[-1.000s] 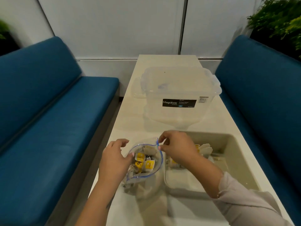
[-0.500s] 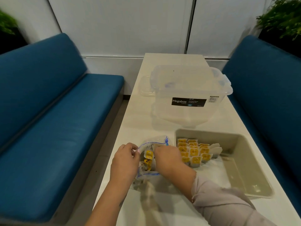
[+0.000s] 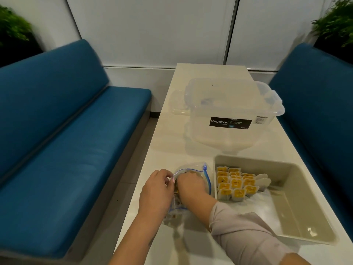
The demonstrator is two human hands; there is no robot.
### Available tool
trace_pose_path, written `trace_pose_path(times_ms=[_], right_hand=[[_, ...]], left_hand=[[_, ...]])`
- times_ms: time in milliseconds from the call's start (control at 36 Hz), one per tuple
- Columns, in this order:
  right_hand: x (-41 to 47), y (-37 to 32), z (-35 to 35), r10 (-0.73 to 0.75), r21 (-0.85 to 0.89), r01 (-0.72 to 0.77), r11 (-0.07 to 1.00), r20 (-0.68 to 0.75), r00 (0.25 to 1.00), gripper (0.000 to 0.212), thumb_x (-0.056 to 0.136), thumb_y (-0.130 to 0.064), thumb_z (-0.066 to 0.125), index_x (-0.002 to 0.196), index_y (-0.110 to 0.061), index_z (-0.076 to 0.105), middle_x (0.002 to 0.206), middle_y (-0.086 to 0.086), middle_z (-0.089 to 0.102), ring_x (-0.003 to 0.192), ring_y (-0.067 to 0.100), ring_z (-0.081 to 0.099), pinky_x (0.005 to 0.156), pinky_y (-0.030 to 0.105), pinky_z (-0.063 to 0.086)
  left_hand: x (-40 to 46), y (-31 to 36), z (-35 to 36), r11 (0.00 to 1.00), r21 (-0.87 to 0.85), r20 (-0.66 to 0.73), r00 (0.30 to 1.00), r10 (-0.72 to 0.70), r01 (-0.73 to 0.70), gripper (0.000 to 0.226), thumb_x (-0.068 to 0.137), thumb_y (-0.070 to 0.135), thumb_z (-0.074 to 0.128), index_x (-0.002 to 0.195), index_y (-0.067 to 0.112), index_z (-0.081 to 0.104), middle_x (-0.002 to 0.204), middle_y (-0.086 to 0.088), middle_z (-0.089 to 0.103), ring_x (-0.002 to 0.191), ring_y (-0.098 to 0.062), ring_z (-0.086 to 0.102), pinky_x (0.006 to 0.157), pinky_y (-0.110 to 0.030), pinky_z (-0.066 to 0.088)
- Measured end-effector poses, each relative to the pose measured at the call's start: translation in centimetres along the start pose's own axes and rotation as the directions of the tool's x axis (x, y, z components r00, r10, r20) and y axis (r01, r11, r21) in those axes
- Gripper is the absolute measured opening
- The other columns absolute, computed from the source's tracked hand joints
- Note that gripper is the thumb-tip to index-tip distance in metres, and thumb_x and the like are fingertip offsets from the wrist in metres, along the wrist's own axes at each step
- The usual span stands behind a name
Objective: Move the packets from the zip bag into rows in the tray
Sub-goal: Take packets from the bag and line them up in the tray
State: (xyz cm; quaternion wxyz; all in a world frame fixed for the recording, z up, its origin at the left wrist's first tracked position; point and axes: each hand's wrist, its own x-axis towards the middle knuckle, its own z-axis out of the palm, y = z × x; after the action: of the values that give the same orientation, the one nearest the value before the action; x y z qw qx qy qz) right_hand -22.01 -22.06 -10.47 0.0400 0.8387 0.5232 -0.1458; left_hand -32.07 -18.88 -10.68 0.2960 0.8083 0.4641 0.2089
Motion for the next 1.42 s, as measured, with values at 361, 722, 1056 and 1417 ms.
trace_pose_path(times_ms=[361,722,1056,1417], right_hand=[[0.2,0.3,-0.6,0.013,0.102,-0.01,0.995,-0.026,1.0,0.019,0.089,-0.009,0.053,0.102,-0.012,0.066,0.103,0.007,0.068,0.093,0.024,0.064,0.08,0.031,0.05],[-1.1,3.8,-4.5,0.062,0.463,-0.037,0.885,-0.039,0.997,0.011,0.077,-0.015,0.064,0.069,-0.009,0.067,0.065,0.006,0.056,0.064,0.02,0.051,0.058,0.026,0.04],[-3.2,7.5,-8.8,0.0,0.903,-0.065,0.424,0.072,0.997,0.01,0.079,-0.011,0.074,0.08,-0.004,0.066,0.049,-0.003,0.046,0.037,0.008,0.023,0.038,0.017,0.019],[-4.6,8.8,-9.8,-0.081,0.967,-0.086,0.24,0.109,0.991,0.012,0.082,-0.016,0.072,0.091,-0.009,0.068,0.05,-0.003,0.054,0.035,0.006,0.024,0.037,0.015,0.021]], left_hand=[[0.5,-0.2,-0.3,1.0,0.001,-0.023,0.999,-0.023,0.024,0.007,0.091,0.025,0.056,0.095,0.026,0.061,0.086,0.011,0.054,0.074,-0.012,0.056,0.068,-0.032,0.051],[0.7,0.2,-0.7,0.995,0.094,-0.017,0.999,-0.043,0.044,0.016,0.09,0.032,0.055,0.106,0.033,0.056,0.093,0.015,0.054,0.075,-0.008,0.056,0.061,-0.027,0.046],[-0.3,2.5,-0.6,0.891,-0.132,-0.035,0.9,0.435,-0.435,0.08,0.07,0.0,0.076,0.128,0.039,0.038,0.137,0.019,0.039,0.124,0.013,0.031,0.097,0.004,0.021],[-0.1,4.5,0.3,0.86,-0.137,-0.315,0.845,0.432,-0.491,0.025,0.087,0.009,0.062,0.111,0.016,0.066,0.112,0.012,0.061,0.104,0.002,0.055,0.091,-0.005,0.041]])
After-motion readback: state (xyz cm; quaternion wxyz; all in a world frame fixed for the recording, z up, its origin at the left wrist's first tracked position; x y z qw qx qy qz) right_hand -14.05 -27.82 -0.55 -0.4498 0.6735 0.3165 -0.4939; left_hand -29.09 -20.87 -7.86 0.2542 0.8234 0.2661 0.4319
